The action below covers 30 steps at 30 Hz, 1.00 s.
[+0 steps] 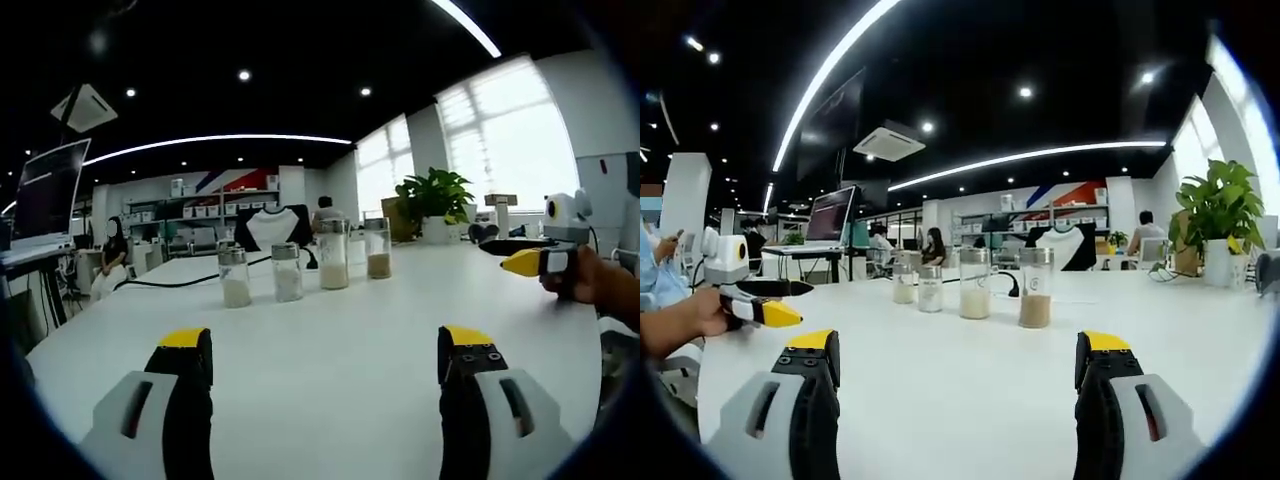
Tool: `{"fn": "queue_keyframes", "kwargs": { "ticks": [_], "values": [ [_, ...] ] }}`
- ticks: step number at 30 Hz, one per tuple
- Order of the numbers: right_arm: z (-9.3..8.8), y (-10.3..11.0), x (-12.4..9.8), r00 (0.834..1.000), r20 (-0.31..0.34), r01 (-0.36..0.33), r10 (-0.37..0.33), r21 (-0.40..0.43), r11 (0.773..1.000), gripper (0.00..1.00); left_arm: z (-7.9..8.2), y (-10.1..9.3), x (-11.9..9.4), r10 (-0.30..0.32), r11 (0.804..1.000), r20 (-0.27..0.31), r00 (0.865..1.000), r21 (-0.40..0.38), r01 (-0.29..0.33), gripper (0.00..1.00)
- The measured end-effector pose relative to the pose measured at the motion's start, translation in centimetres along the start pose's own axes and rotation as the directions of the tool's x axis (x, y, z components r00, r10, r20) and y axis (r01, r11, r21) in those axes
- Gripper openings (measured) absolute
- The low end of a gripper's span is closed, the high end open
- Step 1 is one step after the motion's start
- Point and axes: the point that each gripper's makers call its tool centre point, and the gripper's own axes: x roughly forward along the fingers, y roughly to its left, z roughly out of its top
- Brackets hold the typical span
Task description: Rotate the seasoning bottle until the label or dispensing opening points toward the visible target arrow and the bottle remains upright within the marked orientation range
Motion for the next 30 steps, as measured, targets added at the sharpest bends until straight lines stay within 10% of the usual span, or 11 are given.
{"fn": "queue_keyframes", "kwargs": {
  "ticks": [30],
  "values": [
    [-0.31, -0.26, 0.07, 1.0, -0.017, 0.015, -0.015, -0.009, 1.0, 0.98, -0.56, -0.49, 0.27, -0.011, 0.999, -0.034, 0.999, 0.044, 0.013, 0.97]
  ]
}}
